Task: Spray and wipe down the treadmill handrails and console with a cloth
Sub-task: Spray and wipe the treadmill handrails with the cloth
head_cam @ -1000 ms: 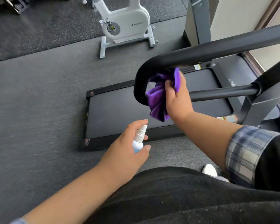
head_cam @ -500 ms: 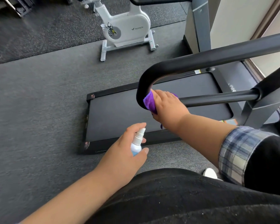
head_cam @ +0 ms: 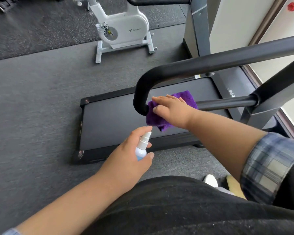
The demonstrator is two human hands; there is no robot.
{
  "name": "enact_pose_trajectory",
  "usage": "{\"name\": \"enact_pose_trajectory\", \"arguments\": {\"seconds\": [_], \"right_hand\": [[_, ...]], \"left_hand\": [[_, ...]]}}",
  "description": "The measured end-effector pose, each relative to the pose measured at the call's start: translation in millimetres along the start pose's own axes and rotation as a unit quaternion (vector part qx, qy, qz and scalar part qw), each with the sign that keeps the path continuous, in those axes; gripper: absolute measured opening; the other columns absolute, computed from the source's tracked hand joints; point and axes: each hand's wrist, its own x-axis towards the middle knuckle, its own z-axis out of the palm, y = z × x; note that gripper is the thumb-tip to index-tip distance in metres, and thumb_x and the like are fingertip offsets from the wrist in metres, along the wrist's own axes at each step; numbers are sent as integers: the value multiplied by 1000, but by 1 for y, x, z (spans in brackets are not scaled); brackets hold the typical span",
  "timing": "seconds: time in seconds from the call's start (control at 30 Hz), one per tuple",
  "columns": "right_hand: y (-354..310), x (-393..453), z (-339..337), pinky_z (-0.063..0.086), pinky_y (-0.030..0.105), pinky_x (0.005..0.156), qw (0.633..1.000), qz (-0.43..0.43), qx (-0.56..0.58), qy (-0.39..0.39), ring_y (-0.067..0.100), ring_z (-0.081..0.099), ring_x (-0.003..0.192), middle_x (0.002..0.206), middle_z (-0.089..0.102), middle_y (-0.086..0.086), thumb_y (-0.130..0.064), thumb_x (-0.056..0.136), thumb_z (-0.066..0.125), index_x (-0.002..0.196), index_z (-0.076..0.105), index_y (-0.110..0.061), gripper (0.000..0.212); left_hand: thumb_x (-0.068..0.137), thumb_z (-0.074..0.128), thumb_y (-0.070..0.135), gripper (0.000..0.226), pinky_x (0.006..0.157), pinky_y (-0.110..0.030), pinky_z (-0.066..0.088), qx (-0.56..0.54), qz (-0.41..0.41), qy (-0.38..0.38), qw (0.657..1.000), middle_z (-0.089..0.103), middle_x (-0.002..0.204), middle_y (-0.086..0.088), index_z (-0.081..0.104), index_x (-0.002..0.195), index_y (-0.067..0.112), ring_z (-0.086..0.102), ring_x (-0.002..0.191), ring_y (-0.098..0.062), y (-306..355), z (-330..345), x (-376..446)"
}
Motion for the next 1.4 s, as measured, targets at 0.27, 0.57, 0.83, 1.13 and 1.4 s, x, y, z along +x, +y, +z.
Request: {"name": "enact_pose_trajectory", "arguments": {"seconds": [0.27,0.57,0.83,1.13,1.4], "right_hand": [[29,9,42,38,48,93,946,-81,-223,221,32,56,114,130,60,2,-55,95,43,128,58,-31,44],[66,9,30,43,50,91,917,-165,-310,192,34,57,105,121,61,7,-49,87,64,146,46,-29,65],[132,-8,-11,46,49,91,928,-153,-298,165,34,60,105,120,63,6,-47,82,74,141,51,-24,67],[247,-51,-85,28,60,115,952,-49,-254,162,43,45,131,134,55,13,-54,72,81,139,56,-24,78],[229,-36,-73,43,49,94,954,-85,-252,141,32,58,112,126,61,4,-64,82,60,141,49,-31,69]], "left_hand": [[88,68,31,67,83,-11,40,25,3,7,1000,58,107,31,28,120,74,55,101,3,2,4,7],[87,70,25,69,77,3,33,25,22,24,999,62,103,26,30,116,74,54,101,8,40,30,42],[87,70,24,68,77,1,35,10,32,41,999,62,102,27,32,117,72,55,100,6,84,63,75],[88,68,27,68,77,-11,42,10,53,25,998,56,108,33,29,118,74,55,98,4,139,97,105],[88,67,27,65,68,-18,46,4,-1,45,999,56,110,32,32,118,73,57,95,6,159,116,101]]}}
